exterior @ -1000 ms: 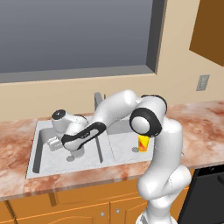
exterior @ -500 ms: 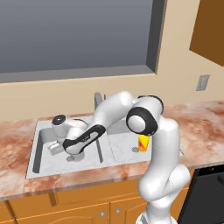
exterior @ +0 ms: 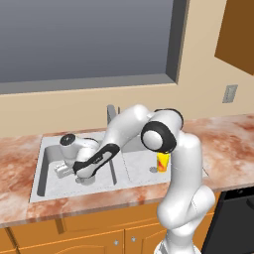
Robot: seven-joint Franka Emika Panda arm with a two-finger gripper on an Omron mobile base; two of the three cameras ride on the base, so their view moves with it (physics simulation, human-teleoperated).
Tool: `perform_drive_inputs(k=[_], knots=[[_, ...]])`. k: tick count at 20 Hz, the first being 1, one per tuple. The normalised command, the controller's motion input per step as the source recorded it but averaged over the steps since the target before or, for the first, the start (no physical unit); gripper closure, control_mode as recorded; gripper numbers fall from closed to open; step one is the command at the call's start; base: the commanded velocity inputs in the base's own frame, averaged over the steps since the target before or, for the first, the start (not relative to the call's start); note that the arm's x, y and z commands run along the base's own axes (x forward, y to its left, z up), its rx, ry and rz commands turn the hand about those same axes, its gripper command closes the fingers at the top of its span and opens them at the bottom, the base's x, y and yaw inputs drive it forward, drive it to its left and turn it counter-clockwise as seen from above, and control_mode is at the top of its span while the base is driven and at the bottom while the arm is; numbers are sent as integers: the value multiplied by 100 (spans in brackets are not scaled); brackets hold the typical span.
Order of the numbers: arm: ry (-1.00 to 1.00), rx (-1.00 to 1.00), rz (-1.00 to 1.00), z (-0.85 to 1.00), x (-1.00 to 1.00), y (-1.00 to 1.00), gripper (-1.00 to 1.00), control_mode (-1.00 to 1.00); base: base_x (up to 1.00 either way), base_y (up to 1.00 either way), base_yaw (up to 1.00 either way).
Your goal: Move any existing items from the left basin to the right basin for drying. Then move the glass cup from the counter to the left basin of the sink for washing.
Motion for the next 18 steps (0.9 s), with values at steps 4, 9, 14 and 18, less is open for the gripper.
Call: perform_drive_inputs(k=[4, 9, 14, 18], knots=[[0, 5, 0, -7, 6, 0, 100, -100, 0, 0, 0], [0, 3, 0, -13, 2, 0, -100, -100, 0, 0, 0], [-1, 4, 0, -2, 3, 0, -100, -100, 0, 0, 0], [-2, 2, 0, 4, 0, 0, -100, -100, 0, 0, 0]])
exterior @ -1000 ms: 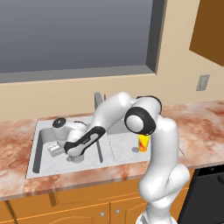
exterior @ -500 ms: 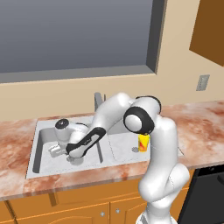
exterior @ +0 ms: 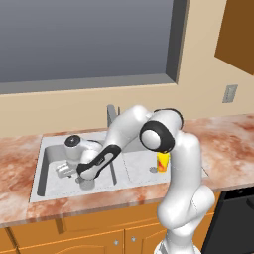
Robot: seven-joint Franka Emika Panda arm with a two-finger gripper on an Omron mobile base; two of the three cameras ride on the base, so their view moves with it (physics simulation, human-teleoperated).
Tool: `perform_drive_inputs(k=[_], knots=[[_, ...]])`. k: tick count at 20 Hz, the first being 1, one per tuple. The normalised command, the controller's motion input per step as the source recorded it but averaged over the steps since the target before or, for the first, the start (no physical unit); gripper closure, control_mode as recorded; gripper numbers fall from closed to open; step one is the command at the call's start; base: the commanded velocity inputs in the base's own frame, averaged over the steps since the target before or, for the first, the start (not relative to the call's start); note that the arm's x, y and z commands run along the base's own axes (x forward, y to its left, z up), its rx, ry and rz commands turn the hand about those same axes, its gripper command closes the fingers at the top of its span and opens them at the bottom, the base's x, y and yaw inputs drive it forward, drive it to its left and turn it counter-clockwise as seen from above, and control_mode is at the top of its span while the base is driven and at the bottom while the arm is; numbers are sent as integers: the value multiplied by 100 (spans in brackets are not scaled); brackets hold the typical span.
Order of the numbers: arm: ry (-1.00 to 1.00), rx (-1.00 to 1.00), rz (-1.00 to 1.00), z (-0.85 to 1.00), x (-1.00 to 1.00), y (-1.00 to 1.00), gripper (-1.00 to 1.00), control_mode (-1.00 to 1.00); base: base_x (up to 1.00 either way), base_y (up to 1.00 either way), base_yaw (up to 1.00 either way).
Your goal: Move any existing items from the left basin to the right basin for drying. Then move the glass cup from the counter to the left basin of the sink for washing.
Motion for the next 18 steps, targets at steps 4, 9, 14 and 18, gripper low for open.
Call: perform_drive_inputs(k=[4, 9, 14, 18], knots=[[-2, 0, 0, 21, 0, 0, -100, -100, 0, 0, 0], [-1, 0, 0, 26, 0, 0, -100, -100, 0, 0, 0], [-1, 0, 0, 30, 0, 0, -100, -100, 0, 0, 0], [0, 0, 0, 33, 0, 0, -100, -100, 0, 0, 0]])
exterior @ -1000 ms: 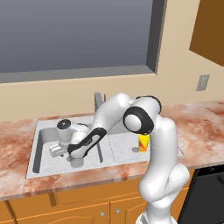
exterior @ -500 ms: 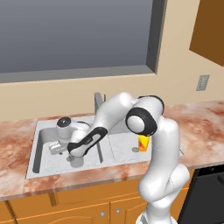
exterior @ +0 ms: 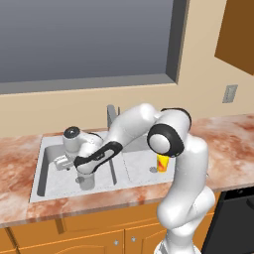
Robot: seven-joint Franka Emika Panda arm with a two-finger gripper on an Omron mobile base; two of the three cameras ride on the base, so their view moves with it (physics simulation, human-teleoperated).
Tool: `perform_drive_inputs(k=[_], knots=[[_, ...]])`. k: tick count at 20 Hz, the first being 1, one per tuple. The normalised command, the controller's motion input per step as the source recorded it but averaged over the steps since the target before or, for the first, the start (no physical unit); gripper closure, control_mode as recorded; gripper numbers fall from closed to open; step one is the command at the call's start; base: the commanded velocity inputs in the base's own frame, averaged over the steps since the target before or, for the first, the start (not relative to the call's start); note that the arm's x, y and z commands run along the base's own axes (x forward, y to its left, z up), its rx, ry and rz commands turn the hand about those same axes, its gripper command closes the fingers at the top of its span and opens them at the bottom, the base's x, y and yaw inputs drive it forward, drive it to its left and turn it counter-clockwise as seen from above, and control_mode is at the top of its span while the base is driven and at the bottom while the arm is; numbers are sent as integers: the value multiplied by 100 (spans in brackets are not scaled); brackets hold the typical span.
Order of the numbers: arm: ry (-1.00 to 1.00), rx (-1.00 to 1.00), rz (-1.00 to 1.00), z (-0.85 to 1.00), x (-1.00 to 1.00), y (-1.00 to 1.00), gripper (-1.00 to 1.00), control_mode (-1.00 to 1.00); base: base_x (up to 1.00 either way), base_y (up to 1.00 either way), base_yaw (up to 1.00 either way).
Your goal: Move any existing items from the left basin to the right basin for drying. Then move the glass cup from the counter to the left basin of the sink for washing.
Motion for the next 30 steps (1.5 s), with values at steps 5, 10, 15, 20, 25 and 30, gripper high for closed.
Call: perform_drive_inputs(k=[5, 10, 15, 20, 25, 30], knots=[[-1, 0, 0, 35, 0, 0, -100, -100, 0, 0, 0], [-1, 0, 0, 36, -2, 0, -100, -100, 0, 0, 0], [0, 0, 0, 42, -8, 0, -100, -100, 0, 0, 0], [0, 0, 0, 40, -12, 0, -100, -100, 0, 0, 0], [0, 0, 0, 34, -17, 0, -100, -100, 0, 0, 0], [0, 0, 0, 28, -22, 1, -100, -100, 0, 0, 0]])
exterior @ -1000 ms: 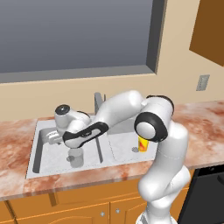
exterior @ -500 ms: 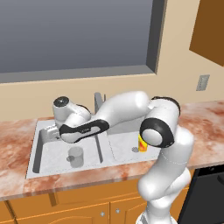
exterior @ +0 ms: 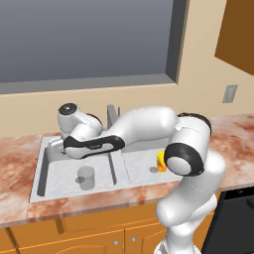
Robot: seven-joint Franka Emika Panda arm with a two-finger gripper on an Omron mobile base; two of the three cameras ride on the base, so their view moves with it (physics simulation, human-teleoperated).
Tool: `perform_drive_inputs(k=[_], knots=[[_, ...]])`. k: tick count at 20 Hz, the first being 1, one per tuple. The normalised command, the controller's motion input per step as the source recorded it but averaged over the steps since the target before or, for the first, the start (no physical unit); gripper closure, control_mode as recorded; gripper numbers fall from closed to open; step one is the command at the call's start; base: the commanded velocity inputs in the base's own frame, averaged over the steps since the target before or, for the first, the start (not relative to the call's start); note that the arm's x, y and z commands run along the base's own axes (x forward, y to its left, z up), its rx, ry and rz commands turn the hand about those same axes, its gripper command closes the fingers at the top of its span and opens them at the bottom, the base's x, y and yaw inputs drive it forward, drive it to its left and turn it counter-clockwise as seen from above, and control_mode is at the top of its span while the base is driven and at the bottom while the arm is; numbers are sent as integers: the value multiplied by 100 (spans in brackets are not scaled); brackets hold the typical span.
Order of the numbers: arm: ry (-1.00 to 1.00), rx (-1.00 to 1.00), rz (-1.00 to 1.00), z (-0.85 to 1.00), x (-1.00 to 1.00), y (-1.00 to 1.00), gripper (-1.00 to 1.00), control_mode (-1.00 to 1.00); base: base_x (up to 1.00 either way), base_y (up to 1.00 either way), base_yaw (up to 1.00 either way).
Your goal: Move any existing items from the left basin to the right basin for drying. Then move the glass cup from the counter to the left basin of the sink for washing.
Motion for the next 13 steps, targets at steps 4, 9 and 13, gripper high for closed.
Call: perform_drive_inputs(k=[4, 9, 13], knots=[[0, 0, 0, 24, -31, 4, -100, -100, 0, 0, 0], [0, 0, 0, 23, -40, 6, -100, -100, 0, 0, 0], [0, 0, 0, 19, -50, 8, -100, -100, 0, 0, 0]])
